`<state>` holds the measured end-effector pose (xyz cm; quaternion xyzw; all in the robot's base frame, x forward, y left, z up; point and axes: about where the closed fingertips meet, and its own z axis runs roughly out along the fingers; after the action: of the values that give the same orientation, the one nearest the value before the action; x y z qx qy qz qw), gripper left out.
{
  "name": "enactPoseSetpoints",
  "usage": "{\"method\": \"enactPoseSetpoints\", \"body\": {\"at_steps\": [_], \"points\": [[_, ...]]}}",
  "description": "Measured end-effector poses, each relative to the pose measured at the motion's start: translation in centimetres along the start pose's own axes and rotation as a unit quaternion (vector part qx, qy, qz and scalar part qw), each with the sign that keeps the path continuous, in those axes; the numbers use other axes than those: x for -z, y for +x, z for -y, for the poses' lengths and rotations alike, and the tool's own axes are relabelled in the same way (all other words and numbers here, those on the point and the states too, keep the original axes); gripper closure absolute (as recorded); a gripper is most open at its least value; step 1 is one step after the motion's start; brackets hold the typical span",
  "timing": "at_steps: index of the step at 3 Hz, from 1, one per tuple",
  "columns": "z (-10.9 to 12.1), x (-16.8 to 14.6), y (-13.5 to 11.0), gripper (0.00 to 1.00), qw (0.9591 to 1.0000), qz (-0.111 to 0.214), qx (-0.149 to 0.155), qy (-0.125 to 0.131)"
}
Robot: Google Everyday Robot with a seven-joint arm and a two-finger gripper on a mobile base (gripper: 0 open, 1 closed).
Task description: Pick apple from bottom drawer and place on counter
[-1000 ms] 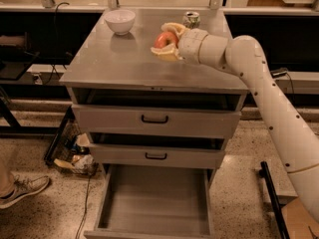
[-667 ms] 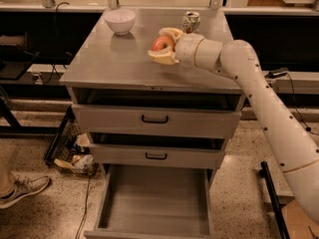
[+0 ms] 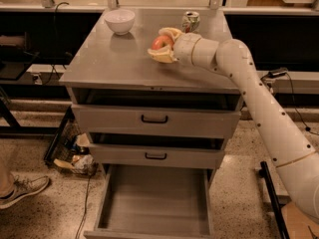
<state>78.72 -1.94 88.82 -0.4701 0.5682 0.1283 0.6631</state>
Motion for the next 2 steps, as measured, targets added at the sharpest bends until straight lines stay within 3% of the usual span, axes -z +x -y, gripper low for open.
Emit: {"method": "enactPoseSetpoints", "body": {"at_steps": [1, 2], "points": [[0.26, -0.45, 0.93, 1.0, 0.9999, -0.01, -0.004, -0.001], [0.45, -0.84, 1.76, 0.84, 0.9998, -0.014, -0.01, -0.001]]}}
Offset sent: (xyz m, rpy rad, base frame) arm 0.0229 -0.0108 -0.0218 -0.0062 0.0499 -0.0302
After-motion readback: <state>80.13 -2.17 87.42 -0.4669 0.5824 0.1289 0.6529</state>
